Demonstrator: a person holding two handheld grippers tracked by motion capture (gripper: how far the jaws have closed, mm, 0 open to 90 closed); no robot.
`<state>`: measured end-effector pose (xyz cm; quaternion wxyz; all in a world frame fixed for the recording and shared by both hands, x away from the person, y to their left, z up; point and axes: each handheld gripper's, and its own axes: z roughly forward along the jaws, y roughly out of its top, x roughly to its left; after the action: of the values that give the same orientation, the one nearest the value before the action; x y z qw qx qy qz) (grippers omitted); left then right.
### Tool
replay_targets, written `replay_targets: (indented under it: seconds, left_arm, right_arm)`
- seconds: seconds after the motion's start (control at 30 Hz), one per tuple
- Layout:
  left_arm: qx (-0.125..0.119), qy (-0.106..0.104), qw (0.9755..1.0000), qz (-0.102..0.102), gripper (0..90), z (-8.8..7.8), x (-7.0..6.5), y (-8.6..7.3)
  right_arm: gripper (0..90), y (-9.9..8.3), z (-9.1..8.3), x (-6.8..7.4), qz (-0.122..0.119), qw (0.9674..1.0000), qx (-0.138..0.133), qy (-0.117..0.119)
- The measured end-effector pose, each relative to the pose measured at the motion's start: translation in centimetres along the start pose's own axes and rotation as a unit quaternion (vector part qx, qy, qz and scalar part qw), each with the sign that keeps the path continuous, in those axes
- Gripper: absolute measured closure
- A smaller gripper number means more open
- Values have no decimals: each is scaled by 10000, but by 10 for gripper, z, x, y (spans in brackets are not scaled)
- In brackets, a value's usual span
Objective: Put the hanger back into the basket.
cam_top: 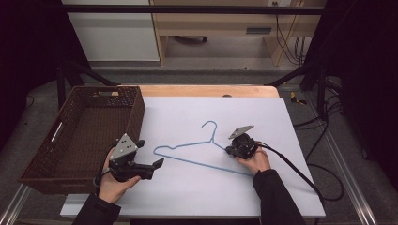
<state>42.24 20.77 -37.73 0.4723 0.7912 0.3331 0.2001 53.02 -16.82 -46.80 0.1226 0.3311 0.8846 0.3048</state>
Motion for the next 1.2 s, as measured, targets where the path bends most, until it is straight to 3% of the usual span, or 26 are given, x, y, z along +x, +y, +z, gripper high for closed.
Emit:
replay_targets:
  seconds: [0.17, 0.47, 0.63, 0.87, 1.2]
  left_arm:
    - [88, -40, 9999, 60, 76, 6, -4, 2]
    - [372, -99, 9990, 241, 75, 27, -13, 9]
    - [522, -164, 9982, 227, 75, 40, -14, 16]
    - [762, -214, 9964, 315, 76, 67, -18, 25]
    - [1091, -193, 9930, 419, 130, 106, -13, 31]
  right_arm:
    - [877, 1, -3, 1, 38, 10000, -4, 72]
    - [879, 4, -20, 2, -86, 9991, -412, 40]
    - [879, 5, -28, 4, -111, 9985, -535, 78]
    - [879, 7, -37, 8, -232, 9970, -732, 59]
    - [879, 10, -46, 11, -300, 9958, -862, 75]
